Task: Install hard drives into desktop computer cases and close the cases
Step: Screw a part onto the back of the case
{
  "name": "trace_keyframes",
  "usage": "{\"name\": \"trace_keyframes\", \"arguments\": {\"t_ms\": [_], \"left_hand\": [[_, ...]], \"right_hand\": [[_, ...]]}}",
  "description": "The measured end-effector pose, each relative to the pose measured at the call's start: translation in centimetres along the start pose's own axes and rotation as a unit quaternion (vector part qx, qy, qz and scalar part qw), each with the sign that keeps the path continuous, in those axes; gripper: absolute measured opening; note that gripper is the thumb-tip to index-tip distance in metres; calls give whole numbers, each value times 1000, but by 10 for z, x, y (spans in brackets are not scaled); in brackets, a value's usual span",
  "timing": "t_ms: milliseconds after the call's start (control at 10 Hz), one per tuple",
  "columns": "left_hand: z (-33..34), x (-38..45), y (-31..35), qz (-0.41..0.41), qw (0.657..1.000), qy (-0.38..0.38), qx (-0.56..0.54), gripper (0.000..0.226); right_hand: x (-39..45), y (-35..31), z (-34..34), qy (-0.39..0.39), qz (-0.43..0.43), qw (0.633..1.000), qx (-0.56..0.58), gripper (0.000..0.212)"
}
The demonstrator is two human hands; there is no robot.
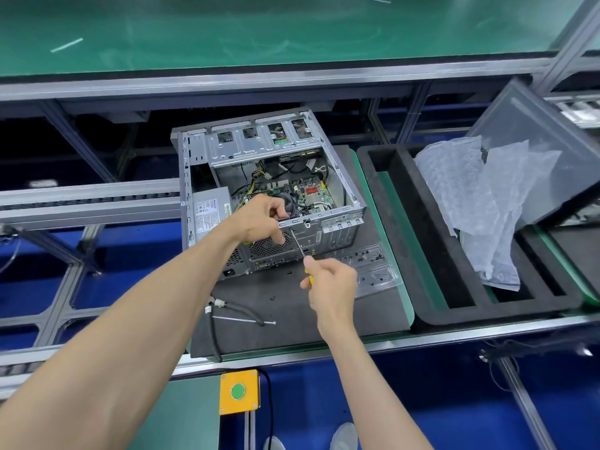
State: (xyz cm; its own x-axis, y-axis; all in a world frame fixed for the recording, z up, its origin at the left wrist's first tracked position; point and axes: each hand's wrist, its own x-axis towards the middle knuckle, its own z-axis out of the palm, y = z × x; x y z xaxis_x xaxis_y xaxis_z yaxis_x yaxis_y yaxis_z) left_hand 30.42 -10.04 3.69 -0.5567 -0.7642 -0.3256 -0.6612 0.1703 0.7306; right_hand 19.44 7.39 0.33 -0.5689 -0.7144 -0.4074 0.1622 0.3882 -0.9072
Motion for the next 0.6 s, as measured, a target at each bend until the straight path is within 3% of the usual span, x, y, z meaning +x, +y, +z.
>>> {"name": "trace_keyframes", "arguments": {"t_ms": [100, 200, 300, 400, 500, 600], "left_hand": [[0, 1, -1, -2, 1000, 1, -2, 41], [1, 2, -3, 0, 1000, 3, -2, 42], [2, 3, -3, 1, 1000, 3, -1, 41], [1, 2, -4, 0, 1000, 2, -1, 42], [1, 2, -4, 3, 1000, 0, -3, 43], [1, 2, -4, 2, 1000, 0, -5, 42]], "right_hand": [[-5, 12, 0, 123, -372, 824, -409, 21], [-9, 11, 7, 94, -322, 872, -356, 17], [-6, -9, 6, -35, 127, 974, 182, 22], [-7, -14, 8, -53, 161, 966, 195, 22], [-12, -5, 6, 60, -119, 972, -192, 17], [-17, 0, 8, 114, -245, 916, -297, 20]]}}
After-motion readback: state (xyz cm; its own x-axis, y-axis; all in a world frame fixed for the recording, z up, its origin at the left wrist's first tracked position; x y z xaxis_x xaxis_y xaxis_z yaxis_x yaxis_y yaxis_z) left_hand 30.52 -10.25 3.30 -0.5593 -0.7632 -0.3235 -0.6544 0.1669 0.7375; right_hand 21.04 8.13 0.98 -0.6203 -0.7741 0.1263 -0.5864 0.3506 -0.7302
